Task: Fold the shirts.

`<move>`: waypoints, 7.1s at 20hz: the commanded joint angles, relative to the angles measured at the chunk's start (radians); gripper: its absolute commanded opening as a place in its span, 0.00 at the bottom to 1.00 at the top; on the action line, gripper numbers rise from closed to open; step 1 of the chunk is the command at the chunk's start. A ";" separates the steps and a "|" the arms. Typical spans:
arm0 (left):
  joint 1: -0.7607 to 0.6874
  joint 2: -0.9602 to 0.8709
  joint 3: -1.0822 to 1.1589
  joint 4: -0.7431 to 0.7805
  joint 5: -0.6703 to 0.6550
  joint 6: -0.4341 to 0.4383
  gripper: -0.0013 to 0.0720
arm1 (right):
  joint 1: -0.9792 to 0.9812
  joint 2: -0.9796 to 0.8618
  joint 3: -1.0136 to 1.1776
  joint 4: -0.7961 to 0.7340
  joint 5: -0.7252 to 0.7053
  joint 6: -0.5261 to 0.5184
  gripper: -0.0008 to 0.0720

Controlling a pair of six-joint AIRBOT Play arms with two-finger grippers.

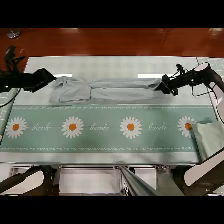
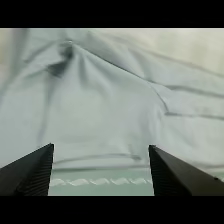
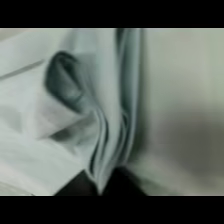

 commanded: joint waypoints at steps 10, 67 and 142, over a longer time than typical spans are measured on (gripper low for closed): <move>-0.549 -0.060 0.089 -0.008 0.196 0.021 0.04 | 0.032 0.777 -0.451 -0.228 0.018 -0.043 0.05; -0.001 0.622 -0.585 -0.113 0.031 -0.038 0.04 | 0.362 1.010 -0.514 -0.675 -0.230 0.540 0.88; -0.278 -0.019 0.171 0.395 -0.182 -0.163 0.04 | 0.397 0.459 -0.187 -0.790 -0.058 0.355 0.05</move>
